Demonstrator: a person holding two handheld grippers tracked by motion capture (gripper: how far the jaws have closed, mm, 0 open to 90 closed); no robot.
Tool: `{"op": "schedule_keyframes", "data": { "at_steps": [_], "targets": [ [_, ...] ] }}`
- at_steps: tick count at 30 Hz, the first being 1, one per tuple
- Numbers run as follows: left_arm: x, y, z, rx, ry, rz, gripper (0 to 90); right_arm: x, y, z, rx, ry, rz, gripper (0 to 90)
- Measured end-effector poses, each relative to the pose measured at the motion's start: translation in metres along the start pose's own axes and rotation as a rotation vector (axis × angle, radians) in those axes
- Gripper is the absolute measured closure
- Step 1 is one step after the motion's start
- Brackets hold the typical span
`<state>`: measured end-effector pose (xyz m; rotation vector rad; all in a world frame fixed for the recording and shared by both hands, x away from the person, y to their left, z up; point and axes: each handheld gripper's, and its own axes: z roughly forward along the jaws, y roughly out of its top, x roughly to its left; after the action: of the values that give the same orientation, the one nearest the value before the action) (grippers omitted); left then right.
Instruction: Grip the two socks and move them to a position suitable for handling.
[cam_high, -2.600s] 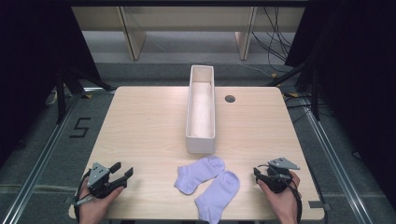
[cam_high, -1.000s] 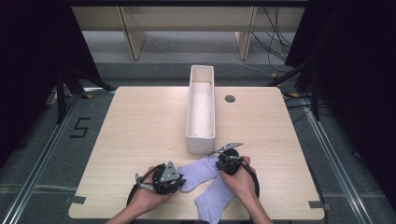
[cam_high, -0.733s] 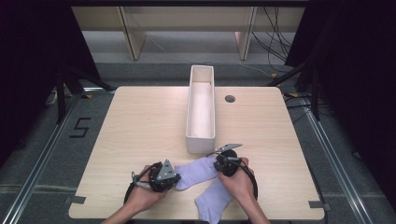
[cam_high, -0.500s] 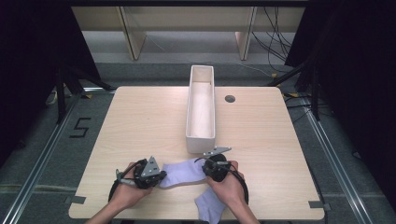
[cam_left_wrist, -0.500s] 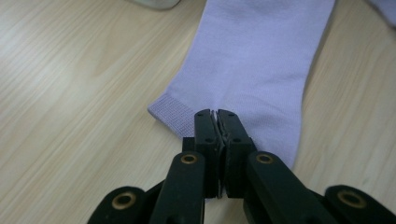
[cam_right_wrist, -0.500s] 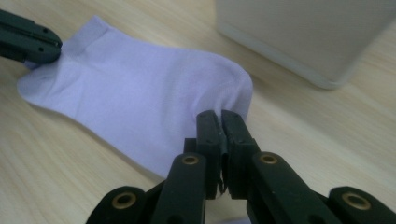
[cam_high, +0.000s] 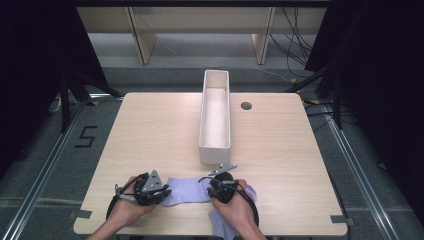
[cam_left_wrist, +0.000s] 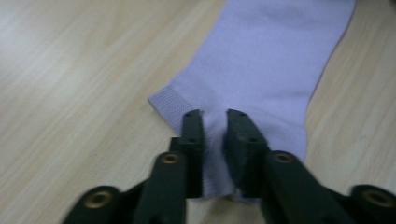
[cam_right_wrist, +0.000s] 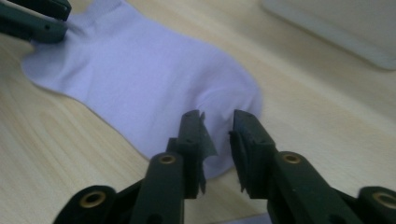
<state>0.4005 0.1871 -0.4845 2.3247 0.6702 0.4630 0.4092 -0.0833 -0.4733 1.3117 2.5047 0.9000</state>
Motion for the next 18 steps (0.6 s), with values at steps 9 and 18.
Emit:
{"op": "schedule_keyframes", "data": {
  "at_steps": [9, 18],
  "targets": [
    [-0.047, 0.03, -0.015, -0.17, -0.168, -0.036, 51.6, -0.058, -0.008, -0.053, -0.034, -0.125, 0.089, 65.2],
    [-0.099, 0.052, 0.016, -0.131, -0.355, 0.087, 49.4, -0.085, -0.037, -0.054, 0.034, -0.157, 0.135, 62.1]
  ]
}}
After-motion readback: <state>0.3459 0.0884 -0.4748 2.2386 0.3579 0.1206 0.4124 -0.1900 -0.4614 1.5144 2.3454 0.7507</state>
